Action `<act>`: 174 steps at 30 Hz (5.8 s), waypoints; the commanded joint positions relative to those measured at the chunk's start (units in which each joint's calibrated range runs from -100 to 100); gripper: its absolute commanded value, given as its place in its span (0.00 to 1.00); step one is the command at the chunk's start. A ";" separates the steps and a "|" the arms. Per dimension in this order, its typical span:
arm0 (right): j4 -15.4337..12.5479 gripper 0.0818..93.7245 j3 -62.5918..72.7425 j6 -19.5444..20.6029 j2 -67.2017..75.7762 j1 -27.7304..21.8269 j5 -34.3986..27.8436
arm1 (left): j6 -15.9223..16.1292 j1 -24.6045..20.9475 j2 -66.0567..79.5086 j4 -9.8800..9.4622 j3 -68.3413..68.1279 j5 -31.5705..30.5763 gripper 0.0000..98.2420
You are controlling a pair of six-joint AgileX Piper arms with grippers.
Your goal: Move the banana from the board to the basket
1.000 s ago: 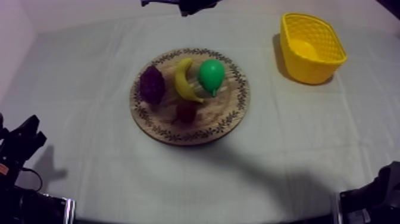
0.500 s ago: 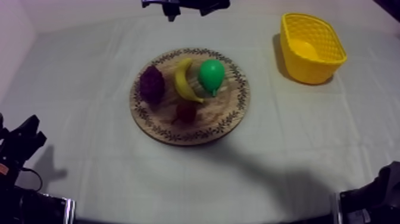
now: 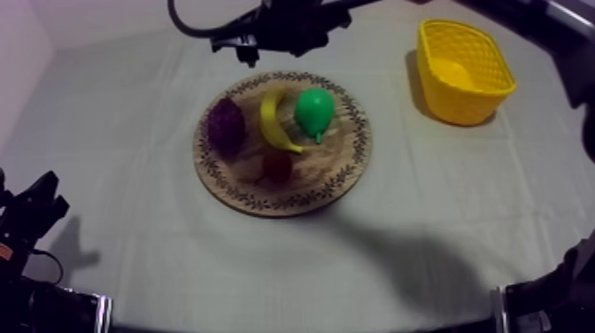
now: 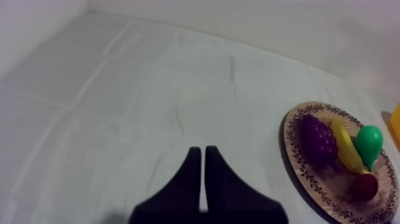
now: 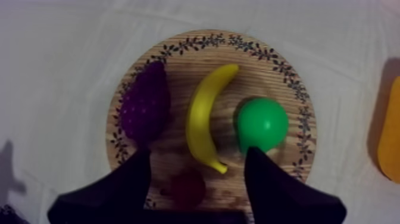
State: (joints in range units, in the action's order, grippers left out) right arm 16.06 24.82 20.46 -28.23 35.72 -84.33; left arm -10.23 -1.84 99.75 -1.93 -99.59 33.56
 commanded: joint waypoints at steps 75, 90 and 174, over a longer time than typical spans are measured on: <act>3.39 0.10 -4.60 -1.04 6.66 -3.80 4.23 | 0.00 -0.01 0.00 0.00 0.04 -0.01 0.00; 6.38 0.09 -17.99 -5.92 27.91 -15.50 6.30 | 0.00 -0.01 0.00 0.00 0.04 -0.01 0.00; 2.39 0.00 -89.10 -10.27 61.32 -34.48 65.43 | 0.00 -0.01 0.00 0.00 0.04 -0.01 0.00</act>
State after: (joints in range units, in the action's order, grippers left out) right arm 19.45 -43.29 11.16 17.36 1.25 -26.14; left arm -10.23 -1.84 99.75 -1.93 -99.59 33.56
